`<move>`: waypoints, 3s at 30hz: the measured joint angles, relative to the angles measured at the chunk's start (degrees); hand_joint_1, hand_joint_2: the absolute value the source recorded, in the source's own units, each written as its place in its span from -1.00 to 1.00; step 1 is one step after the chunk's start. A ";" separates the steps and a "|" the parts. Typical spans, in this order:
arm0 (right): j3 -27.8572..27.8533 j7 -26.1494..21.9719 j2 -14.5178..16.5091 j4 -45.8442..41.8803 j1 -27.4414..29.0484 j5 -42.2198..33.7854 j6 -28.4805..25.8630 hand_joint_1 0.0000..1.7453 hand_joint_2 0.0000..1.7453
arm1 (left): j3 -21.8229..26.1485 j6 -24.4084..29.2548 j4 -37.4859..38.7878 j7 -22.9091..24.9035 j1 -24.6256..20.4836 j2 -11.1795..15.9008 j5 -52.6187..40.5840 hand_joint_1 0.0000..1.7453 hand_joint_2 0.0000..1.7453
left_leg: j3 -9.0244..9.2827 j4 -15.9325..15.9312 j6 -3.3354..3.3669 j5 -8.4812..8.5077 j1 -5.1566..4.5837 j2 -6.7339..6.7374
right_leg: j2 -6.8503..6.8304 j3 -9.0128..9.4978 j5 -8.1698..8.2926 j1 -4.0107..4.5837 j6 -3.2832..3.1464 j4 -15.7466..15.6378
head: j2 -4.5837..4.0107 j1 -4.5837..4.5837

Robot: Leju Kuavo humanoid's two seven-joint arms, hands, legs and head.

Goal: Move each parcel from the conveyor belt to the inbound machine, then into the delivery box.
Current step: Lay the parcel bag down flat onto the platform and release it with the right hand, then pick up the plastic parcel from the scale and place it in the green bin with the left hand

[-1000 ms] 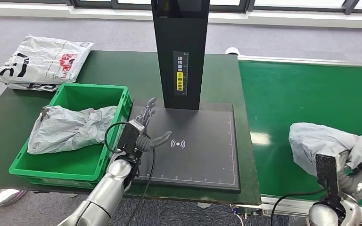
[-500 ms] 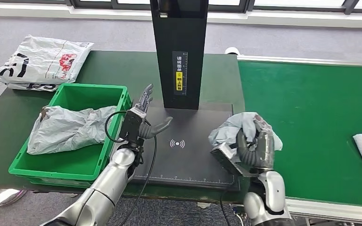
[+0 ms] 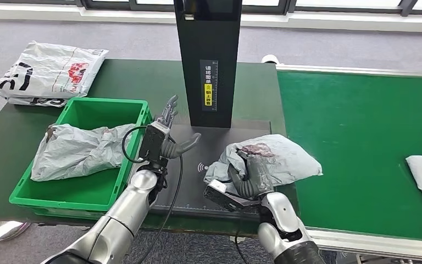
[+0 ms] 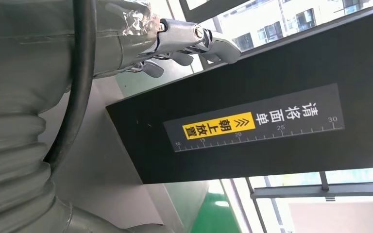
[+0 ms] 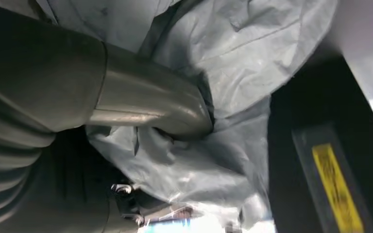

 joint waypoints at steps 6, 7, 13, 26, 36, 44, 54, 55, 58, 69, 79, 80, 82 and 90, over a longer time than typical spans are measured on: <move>2.26 0.73 0.35 3.52 -1.71 -0.01 0.80 -0.99 1.00 | 0.00 0.00 0.43 0.13 -0.76 0.01 0.02 -1.00 1.00 | 0.00 0.00 0.00 0.00 0.00 -0.01 | -0.01 0.00 0.01 0.00 -0.01 0.00 | 0.00 0.01; 2.51 0.82 0.36 3.90 -1.85 -0.03 0.82 -1.00 1.00 | 0.00 0.00 0.55 0.13 -0.87 0.02 0.02 -1.00 1.00 | 0.00 0.00 0.00 0.00 0.00 0.00 | 0.00 0.00 0.01 0.00 -0.02 0.00 | 0.00 0.01; 2.74 1.49 0.44 5.34 -2.83 -2.79 -2.59 -1.00 1.00 | 0.00 0.00 1.13 -0.10 -1.74 0.07 0.49 -1.00 1.00 | 0.01 0.01 -0.03 0.02 0.00 -0.02 | -0.02 -0.01 0.04 0.00 -0.05 0.00 | 0.00 0.00; -0.15 -4.71 -0.45 0.61 0.83 -9.70 -9.32 -1.00 1.00 | 0.00 -0.15 0.22 -1.70 -0.76 0.94 1.76 -1.00 1.00 | -0.03 0.01 -0.03 0.02 0.00 0.01 | 0.00 -0.07 0.05 0.00 -0.07 0.00 | 0.00 0.01; -2.36 -22.21 -0.67 -1.62 1.80 -36.62 -8.49 -1.00 1.00 | 0.00 -0.82 -0.83 -2.83 0.19 1.31 2.91 -1.00 1.00 | -0.03 0.01 -0.04 0.03 0.00 0.01 | 0.00 -0.07 0.05 0.00 -0.08 0.00 | 0.00 0.00; -9.74 -30.26 -1.11 -0.81 0.44 -70.10 12.65 -1.00 1.00 | -0.56 -4.27 -2.70 -3.50 1.69 2.02 2.51 -1.00 1.00 | -0.04 0.02 -0.04 0.03 -0.01 0.00 | -0.01 -0.07 0.06 -0.01 -0.08 0.00 | 0.00 0.00; -13.78 -26.43 -1.61 2.71 -0.59 -83.29 26.24 -1.00 -1.00 | -3.40 -5.67 -3.92 -3.72 2.38 2.69 1.51 -1.00 1.00 | -0.05 0.01 -0.04 0.03 -0.01 0.02 | 0.02 -0.09 0.06 0.00 -0.08 0.00 | 0.00 0.00; -14.01 -26.10 -1.62 3.10 -0.72 -83.91 26.66 -1.00 -1.00 | -3.59 -5.68 -4.00 -3.68 2.38 2.75 1.45 -1.00 1.00 | -0.05 0.01 -0.04 0.03 -0.01 0.02 | 0.02 -0.09 0.06 0.00 -0.08 0.00 | 0.00 0.00; -14.70 -25.92 -1.65 4.20 -1.24 -85.52 28.08 -1.00 0.00 | -3.86 -5.59 -4.27 -3.47 2.50 2.88 1.05 -1.00 1.00 | -0.05 0.01 -0.04 0.03 -0.01 0.01 | 0.01 -0.09 0.06 0.00 -0.08 0.00 | 0.00 0.00; -19.46 -30.99 -1.74 0.70 -1.24 -80.72 16.21 -1.00 1.00 | -12.66 -2.54 -3.17 1.81 3.72 4.02 -26.87 -1.00 1.00 | -0.05 0.03 -0.04 0.02 -0.04 0.01 | 0.01 -0.11 0.06 -0.04 -0.08 -0.01 | 0.00 0.00; -23.38 -30.96 -1.72 -5.45 2.03 -78.19 15.67 -1.00 1.00 | -19.68 -1.33 1.76 5.30 3.94 3.93 -37.32 -1.00 1.00 | -0.06 0.02 -0.04 0.02 -0.03 0.04 | 0.04 -0.16 0.06 -0.02 -0.09 0.00 | 0.00 0.01; -23.45 -30.98 -1.72 -5.68 2.13 -78.10 15.64 -1.00 1.00 | -19.83 -1.25 1.99 5.51 3.93 3.92 -37.62 -1.00 1.00 | -0.05 0.02 -0.05 0.03 -0.03 0.05 | 0.04 -0.16 0.06 -0.02 -0.09 0.00 | 0.00 0.01; -23.53 -31.25 -1.72 -6.12 2.41 -77.42 15.33 -1.00 1.00 | -20.44 -0.68 2.53 7.21 3.73 3.89 -40.10 -1.00 1.00 | -0.05 0.02 -0.06 0.04 -0.03 0.05 | 0.03 -0.15 0.06 -0.02 -0.09 0.00 | 0.00 0.01; -24.54 -33.02 -0.59 -10.12 5.03 -73.11 15.65 -1.00 1.00 | -26.49 -1.30 8.14 18.85 -0.19 2.68 -60.70 1.00 1.00 | 0.12 0.01 -0.03 0.01 -0.04 -0.06 | -0.07 0.13 0.04 -0.04 -0.08 -0.01 | 0.00 0.00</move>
